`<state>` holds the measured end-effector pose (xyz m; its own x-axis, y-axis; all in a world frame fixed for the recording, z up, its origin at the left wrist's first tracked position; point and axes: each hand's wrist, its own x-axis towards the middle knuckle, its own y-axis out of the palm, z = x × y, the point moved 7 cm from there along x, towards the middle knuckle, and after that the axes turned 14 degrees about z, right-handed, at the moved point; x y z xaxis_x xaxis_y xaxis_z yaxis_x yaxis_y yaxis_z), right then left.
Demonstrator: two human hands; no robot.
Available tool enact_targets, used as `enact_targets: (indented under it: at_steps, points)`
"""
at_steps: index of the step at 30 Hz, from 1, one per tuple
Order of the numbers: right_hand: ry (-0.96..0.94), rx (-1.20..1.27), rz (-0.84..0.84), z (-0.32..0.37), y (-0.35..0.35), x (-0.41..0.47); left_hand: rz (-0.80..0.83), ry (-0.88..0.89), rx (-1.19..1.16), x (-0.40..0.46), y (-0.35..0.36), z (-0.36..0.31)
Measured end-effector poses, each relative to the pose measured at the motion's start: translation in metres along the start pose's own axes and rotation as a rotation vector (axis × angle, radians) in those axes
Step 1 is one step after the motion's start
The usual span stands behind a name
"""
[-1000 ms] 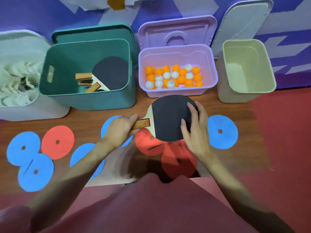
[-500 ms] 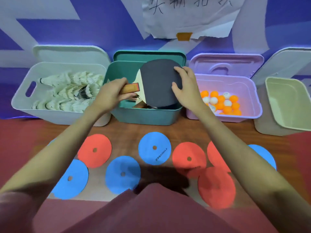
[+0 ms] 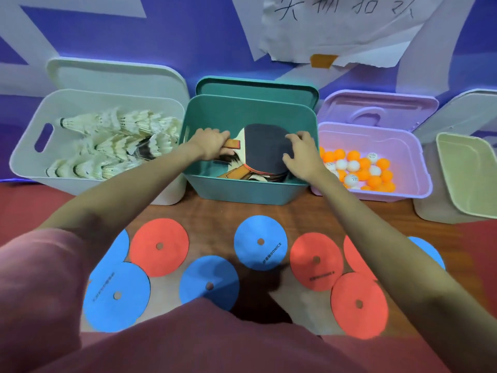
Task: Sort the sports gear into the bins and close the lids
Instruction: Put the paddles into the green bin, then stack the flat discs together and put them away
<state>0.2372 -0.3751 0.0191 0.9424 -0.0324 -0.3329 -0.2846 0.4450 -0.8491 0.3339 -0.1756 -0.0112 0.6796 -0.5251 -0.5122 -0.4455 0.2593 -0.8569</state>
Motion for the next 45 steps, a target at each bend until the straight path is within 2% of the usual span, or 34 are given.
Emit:
enact_targets:
  at_steps: [4, 6, 7, 9, 11, 13, 15, 19, 21, 23, 28, 32, 34, 39, 45]
  points:
    - [-0.173, 0.107, -0.236, 0.006, -0.006, -0.046, -0.064, -0.103, -0.066, -0.005, 0.005, -0.01]
    - [-0.229, 0.175, -0.374, 0.002, -0.006, -0.081, -0.173, -0.093, -0.137, -0.02, -0.003, -0.028]
    - [-0.234, 0.201, -0.428, -0.003, -0.004, -0.1, -0.28, -0.046, -0.206, -0.032, -0.008, -0.042]
    - [-0.216, 0.221, -0.466, -0.019, 0.01, -0.137, -0.552, 0.154, -0.363, -0.068, -0.018, -0.08]
    - [-0.157, 0.194, -0.414, -0.046, 0.032, -0.165, -0.686, 0.384, -0.472, -0.106, -0.016, -0.122]
    - [-0.037, 0.157, -0.345, -0.085, 0.058, -0.188, -0.628, 0.53, -0.469, -0.131, 0.003, -0.161]
    - [0.17, 0.176, -0.292, -0.137, 0.088, -0.212, -0.531, 0.557, -0.428, -0.14, 0.033, -0.188]
    - [0.807, 0.348, -0.133, -0.245, 0.146, -0.278, -0.279, 0.476, -0.537, -0.128, 0.102, -0.218]
    - [0.944, 0.436, -0.032, -0.269, 0.164, -0.301, -0.18, 0.388, -0.632, -0.121, 0.124, -0.229]
    - [0.916, 0.498, -0.006, -0.278, 0.173, -0.31, -0.101, 0.298, -0.661, -0.119, 0.139, -0.243]
    - [0.842, 0.452, 0.01, -0.28, 0.179, -0.32, 0.087, 0.17, -0.629, -0.12, 0.17, -0.285]
    - [0.821, 0.379, 0.05, -0.287, 0.175, -0.316, 0.141, 0.111, -0.615, -0.122, 0.19, -0.306]
    - [0.796, 0.472, 0.044, -0.297, 0.169, -0.314, 0.134, 0.082, -0.646, -0.124, 0.197, -0.31]
    - [0.41, 0.59, 0.162, -0.293, 0.141, -0.297, 0.162, 0.009, -0.796, -0.133, 0.213, -0.307]
    - [0.156, 0.911, 0.091, -0.252, 0.095, -0.291, 0.207, -0.011, -1.023, -0.15, 0.22, -0.31]
